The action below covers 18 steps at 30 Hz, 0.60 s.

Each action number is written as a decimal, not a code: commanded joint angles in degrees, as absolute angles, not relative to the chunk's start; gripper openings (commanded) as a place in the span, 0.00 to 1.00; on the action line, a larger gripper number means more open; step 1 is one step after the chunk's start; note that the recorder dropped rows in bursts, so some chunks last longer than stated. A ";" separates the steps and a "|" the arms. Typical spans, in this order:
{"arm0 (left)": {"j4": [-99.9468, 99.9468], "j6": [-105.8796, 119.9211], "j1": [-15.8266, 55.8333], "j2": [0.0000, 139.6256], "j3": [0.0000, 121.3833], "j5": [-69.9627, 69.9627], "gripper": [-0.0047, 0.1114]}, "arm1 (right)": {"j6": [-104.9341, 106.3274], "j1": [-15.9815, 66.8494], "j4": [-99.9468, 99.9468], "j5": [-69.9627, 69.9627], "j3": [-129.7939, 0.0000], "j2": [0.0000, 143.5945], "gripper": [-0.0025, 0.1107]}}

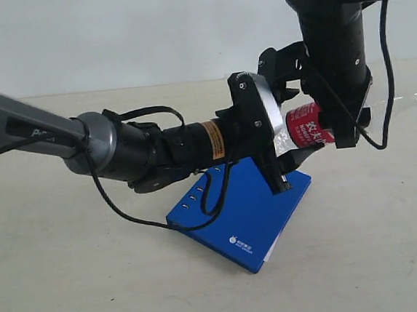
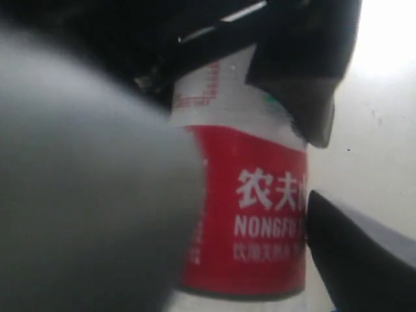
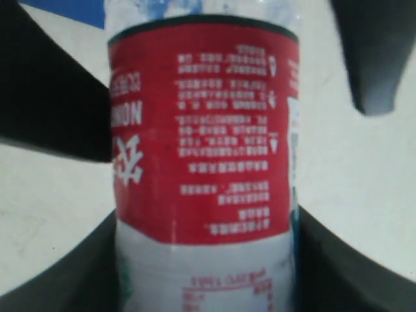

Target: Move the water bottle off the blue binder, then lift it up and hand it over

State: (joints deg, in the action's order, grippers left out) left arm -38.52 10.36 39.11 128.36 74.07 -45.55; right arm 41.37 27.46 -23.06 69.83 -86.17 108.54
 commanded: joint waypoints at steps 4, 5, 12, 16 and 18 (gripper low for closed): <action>-36.21 5.68 41.38 130.55 76.28 -40.43 0.67 | 41.64 27.33 -22.37 69.96 -86.62 107.96 0.02; -36.21 4.57 41.38 130.79 76.28 -40.43 0.66 | 41.33 27.33 -22.75 69.96 -86.62 107.93 0.02; -32.08 -0.45 41.27 130.79 76.28 -34.01 0.40 | 39.49 26.62 -24.78 69.96 -86.62 107.93 0.02; -33.85 -3.23 41.39 130.88 76.28 -32.47 0.20 | 39.05 25.74 -24.65 69.96 -86.74 107.93 0.02; -37.10 -5.42 41.39 130.88 76.28 -32.47 0.14 | 38.69 25.69 -24.88 69.96 -86.75 107.93 0.02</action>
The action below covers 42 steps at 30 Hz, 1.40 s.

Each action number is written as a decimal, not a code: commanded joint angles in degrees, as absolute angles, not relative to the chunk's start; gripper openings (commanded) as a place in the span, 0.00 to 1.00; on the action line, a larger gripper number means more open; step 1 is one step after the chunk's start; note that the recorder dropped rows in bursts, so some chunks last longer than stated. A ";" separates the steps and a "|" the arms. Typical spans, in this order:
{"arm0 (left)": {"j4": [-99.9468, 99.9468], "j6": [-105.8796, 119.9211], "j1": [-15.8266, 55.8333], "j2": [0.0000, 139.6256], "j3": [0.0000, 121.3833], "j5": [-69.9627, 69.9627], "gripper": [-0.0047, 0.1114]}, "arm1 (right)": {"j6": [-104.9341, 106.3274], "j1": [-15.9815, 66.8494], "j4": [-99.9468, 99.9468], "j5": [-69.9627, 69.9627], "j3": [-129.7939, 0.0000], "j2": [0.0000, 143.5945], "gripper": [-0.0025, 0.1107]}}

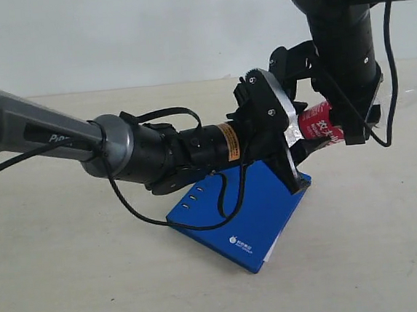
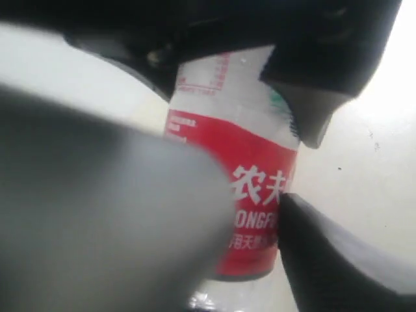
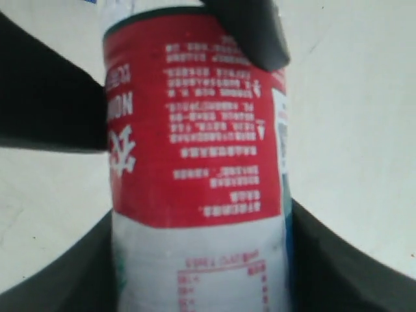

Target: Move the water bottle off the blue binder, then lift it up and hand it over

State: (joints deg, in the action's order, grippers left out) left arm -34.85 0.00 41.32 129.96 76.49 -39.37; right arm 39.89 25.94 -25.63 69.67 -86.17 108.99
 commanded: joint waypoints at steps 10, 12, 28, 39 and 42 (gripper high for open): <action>-39.69 -9.02 41.19 128.40 76.28 -28.85 0.37 | 37.79 25.69 -24.99 69.96 -86.75 107.93 0.02; -39.07 -9.02 41.19 128.00 76.28 -28.83 0.26 | 37.79 25.69 -24.99 69.96 -86.75 107.93 0.02; -20.76 -7.16 41.39 132.01 77.58 -35.51 0.08 | 36.38 25.69 -23.71 69.96 -86.75 107.93 0.02; -70.42 -52.66 41.02 117.90 81.88 -25.19 0.08 | 33.26 19.01 -24.05 69.96 -90.24 107.93 0.02; -78.18 -60.89 41.02 106.92 75.07 -20.28 0.08 | 29.34 14.38 -21.07 69.96 -91.29 107.93 0.02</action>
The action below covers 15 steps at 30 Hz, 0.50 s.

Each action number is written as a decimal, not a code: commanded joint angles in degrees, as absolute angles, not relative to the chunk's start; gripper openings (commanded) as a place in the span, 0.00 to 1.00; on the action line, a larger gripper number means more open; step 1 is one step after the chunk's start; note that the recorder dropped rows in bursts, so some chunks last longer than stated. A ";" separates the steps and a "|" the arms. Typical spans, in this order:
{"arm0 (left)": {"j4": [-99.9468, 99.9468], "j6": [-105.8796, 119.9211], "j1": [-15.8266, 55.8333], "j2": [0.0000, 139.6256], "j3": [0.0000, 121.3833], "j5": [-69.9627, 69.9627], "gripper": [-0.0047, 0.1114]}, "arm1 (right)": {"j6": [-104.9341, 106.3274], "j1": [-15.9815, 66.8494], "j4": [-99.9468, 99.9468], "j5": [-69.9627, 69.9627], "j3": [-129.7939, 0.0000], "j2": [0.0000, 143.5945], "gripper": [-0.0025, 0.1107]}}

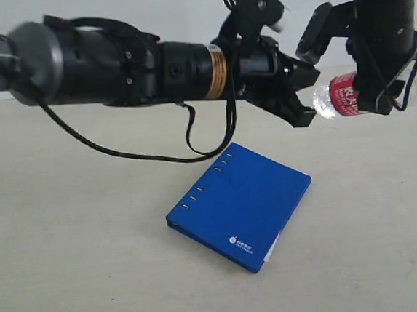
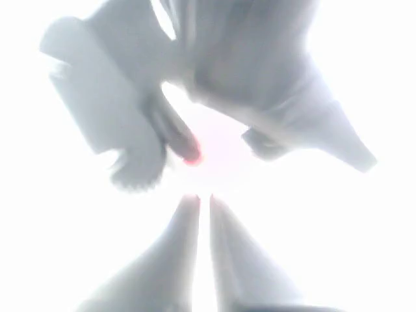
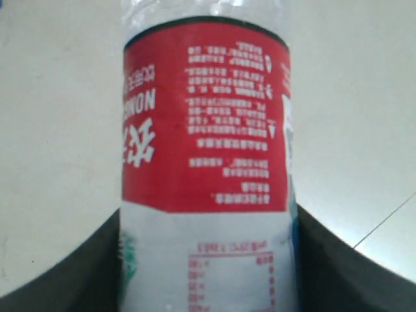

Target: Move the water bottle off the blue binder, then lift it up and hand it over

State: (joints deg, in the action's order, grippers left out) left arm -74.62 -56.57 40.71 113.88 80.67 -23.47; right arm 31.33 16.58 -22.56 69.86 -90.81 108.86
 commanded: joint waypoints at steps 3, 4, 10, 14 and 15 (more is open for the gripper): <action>-78.03 -60.69 41.02 100.12 69.10 -17.41 0.08 | 27.92 14.38 -18.69 69.96 -91.30 108.54 0.02; -76.82 -60.69 41.02 97.77 67.64 -16.22 0.08 | 27.92 14.38 -18.02 69.96 -91.30 108.65 0.02; -74.26 -60.69 41.02 88.05 62.25 -13.26 0.08 | 27.77 14.38 -17.40 69.96 -88.82 111.25 0.02; -74.26 -60.69 41.02 82.81 60.47 -12.39 0.08 | 30.36 14.38 -26.79 69.96 -81.92 112.04 0.02; -74.26 -60.69 41.02 82.52 60.23 -11.86 0.08 | 30.36 14.38 -29.18 69.96 -81.26 111.93 0.02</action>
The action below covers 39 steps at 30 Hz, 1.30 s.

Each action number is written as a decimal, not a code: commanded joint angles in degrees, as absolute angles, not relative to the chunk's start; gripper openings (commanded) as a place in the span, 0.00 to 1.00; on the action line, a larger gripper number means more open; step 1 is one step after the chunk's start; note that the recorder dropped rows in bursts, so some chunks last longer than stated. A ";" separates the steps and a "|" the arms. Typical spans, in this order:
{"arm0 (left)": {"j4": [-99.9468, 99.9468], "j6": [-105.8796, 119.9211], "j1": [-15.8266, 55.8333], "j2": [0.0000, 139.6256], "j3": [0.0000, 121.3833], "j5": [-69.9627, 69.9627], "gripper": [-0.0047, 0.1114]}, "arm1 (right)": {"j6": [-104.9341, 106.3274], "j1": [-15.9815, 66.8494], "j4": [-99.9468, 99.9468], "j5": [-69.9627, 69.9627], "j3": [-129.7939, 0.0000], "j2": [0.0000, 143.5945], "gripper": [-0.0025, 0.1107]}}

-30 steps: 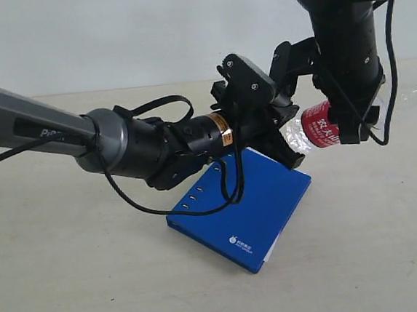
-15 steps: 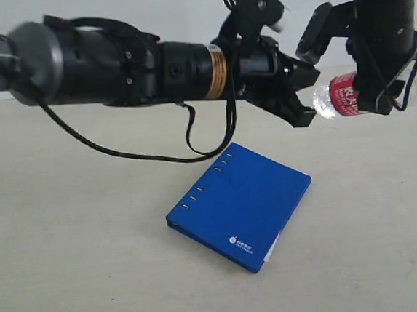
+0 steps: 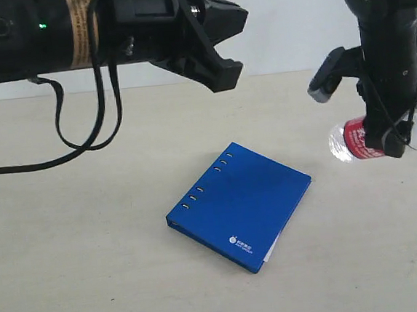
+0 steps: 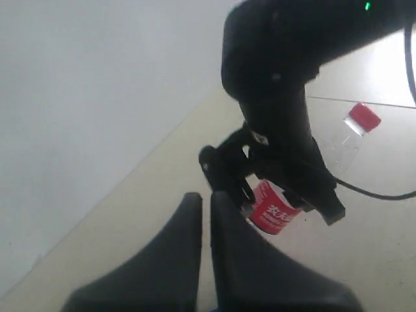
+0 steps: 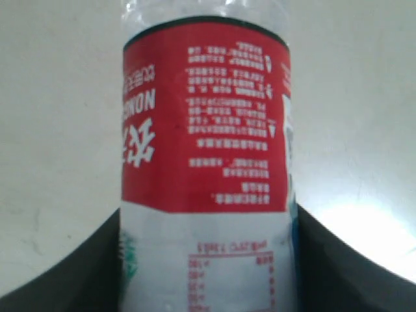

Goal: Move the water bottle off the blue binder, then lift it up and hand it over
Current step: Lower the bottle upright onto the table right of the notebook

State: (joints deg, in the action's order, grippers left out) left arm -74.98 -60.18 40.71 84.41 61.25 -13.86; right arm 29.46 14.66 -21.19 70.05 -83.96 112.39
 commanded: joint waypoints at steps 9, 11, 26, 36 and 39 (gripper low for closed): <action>-74.26 -59.13 41.02 82.67 59.55 -6.73 0.08 | 38.92 17.53 -33.09 69.96 -81.12 111.93 0.02; -74.26 -59.13 41.02 82.67 59.55 -5.74 0.08 | 39.05 17.88 -33.09 69.96 -81.12 111.93 0.02; -74.26 -58.87 41.02 82.67 58.27 -3.09 0.08 | 52.61 23.60 -44.41 69.96 -81.12 111.70 0.02; -74.26 -58.87 41.02 82.67 58.27 -2.98 0.08 | 59.25 27.90 -48.31 69.96 -80.62 111.70 0.02; -74.26 -58.87 41.02 82.67 58.27 -2.98 0.08 | 59.46 29.18 -54.71 69.96 -78.47 112.14 0.02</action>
